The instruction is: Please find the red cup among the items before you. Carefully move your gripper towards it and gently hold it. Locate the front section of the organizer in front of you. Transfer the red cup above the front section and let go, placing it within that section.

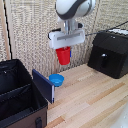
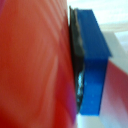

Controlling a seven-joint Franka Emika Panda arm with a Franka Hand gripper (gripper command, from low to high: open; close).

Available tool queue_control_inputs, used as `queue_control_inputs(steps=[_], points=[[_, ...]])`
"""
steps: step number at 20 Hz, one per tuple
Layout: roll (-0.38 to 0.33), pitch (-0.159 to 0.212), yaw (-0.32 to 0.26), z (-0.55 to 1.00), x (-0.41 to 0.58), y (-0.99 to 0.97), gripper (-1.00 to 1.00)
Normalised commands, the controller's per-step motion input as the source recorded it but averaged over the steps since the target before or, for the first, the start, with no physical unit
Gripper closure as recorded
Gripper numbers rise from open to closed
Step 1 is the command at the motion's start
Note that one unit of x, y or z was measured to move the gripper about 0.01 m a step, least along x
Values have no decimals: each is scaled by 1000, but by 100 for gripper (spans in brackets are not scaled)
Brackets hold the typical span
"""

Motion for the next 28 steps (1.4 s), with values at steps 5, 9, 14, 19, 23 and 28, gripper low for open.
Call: queue_control_inputs(steps=[5,9,14,19,23,28], points=[[129,49,0,508,0,786,100],[72,37,0,343,-1,877,100],[-1,3,0,61,-10,985,100],[-7,0,0,0,0,1000,100],[0,4,0,0,-14,970,100],[-51,1,0,-122,-34,909,100]])
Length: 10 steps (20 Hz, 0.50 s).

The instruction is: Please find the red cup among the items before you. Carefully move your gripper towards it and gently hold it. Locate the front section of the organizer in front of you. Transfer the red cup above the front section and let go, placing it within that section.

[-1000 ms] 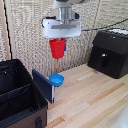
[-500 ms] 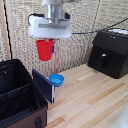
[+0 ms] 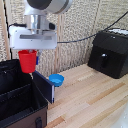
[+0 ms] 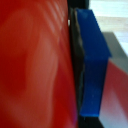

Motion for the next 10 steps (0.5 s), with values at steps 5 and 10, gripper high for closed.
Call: queue_control_inputs(steps=[5,10], points=[[-150,8,21,-265,-89,676,100],[-253,-7,106,-329,7,290,100]])
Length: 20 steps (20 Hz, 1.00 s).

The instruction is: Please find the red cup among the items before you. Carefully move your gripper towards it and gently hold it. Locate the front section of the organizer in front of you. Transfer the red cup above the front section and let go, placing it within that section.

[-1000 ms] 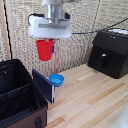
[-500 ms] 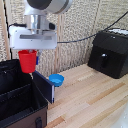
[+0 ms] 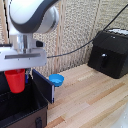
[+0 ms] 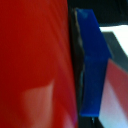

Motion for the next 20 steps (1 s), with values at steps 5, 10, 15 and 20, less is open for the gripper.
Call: queue_control_inputs(steps=[5,10,15,20], points=[[-275,-91,180,-189,151,15,100],[-210,-195,160,-97,172,30,100],[-15,-44,28,-124,53,55,100],[0,-33,0,2,159,10,-100]])
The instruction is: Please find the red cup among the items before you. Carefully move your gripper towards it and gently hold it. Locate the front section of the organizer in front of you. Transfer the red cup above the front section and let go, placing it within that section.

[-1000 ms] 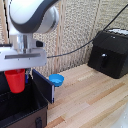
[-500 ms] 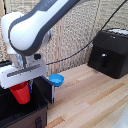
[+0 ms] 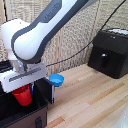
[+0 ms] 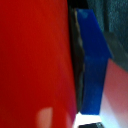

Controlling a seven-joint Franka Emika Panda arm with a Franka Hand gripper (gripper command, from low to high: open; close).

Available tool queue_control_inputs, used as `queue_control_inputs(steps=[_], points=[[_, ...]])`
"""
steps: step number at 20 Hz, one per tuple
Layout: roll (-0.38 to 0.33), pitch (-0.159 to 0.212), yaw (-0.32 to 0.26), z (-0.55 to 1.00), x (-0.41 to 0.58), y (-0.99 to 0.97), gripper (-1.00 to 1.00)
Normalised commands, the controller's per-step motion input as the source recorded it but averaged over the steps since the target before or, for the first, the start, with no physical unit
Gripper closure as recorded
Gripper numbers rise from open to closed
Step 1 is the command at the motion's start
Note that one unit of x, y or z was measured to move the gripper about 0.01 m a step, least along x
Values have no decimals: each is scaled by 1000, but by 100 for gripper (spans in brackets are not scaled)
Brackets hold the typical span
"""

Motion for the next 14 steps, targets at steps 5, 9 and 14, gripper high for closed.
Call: queue_control_inputs(steps=[5,9,14], points=[[1,-146,-5,432,277,-148,-100],[0,-255,9,438,389,-260,-100],[0,-204,2,258,366,-125,-100]])
